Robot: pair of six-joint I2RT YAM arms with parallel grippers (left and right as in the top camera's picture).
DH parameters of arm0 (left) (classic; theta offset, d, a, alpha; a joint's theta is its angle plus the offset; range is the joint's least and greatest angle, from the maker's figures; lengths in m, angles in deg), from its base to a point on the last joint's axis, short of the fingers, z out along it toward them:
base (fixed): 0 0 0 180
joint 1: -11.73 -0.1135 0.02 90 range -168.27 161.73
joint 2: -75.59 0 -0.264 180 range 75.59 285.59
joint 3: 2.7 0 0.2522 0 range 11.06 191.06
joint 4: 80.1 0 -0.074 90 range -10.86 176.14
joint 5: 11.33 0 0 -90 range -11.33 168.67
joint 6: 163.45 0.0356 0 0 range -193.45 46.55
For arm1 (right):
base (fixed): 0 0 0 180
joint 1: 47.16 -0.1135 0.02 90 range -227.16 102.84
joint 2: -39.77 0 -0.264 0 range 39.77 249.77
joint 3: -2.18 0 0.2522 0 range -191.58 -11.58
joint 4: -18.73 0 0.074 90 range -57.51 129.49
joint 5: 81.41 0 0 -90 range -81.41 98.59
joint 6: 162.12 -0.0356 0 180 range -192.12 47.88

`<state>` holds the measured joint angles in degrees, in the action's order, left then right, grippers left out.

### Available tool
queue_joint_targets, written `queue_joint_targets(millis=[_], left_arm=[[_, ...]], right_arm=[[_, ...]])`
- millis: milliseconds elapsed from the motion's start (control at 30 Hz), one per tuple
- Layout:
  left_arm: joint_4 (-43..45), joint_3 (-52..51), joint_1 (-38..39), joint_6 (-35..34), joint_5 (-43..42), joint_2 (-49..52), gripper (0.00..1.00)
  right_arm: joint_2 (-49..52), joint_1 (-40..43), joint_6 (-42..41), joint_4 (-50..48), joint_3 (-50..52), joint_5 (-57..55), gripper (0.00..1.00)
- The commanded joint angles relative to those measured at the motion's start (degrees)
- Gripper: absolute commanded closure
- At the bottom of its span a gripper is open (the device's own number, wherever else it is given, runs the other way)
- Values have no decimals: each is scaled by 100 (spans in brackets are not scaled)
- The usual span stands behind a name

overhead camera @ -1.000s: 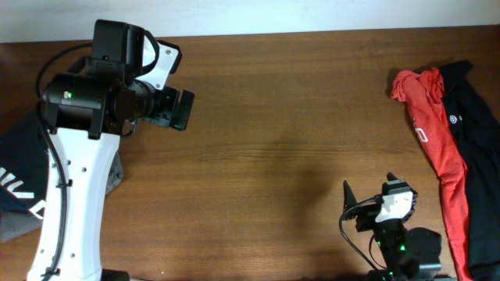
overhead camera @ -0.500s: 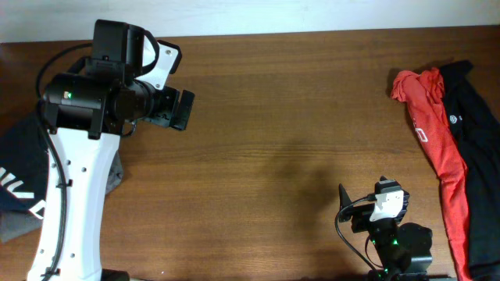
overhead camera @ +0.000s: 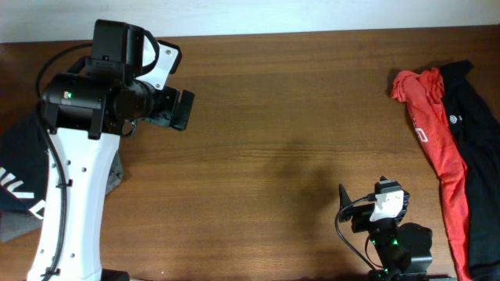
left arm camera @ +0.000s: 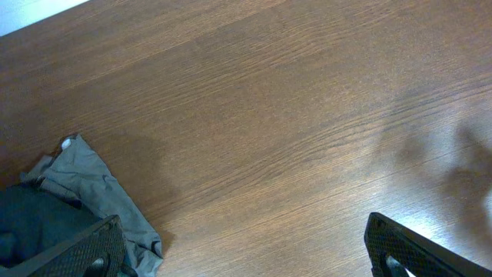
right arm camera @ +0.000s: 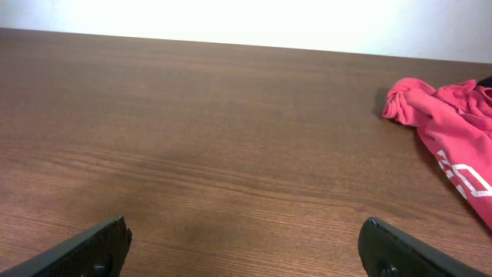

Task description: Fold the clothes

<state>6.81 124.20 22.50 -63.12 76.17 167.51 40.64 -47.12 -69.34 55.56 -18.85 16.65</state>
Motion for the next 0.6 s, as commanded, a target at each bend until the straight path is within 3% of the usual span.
queue_joint_targets(millis=[0,333,433,567], left_arm=[[11,2,7,94,42,26,1],[-52,-164,-4,269,592,-258,1],[713,-754,-4,361,750,-699,1],[2367,-2264,-31,498,750,-1593,1]], right_arm=[[-55,37,-22,-33,52,52,1],[-55,37,-22,-33,52,52,1],[-55,37,-22,-33,52,52,1],[-55,37,-22,-33,52,52,1]])
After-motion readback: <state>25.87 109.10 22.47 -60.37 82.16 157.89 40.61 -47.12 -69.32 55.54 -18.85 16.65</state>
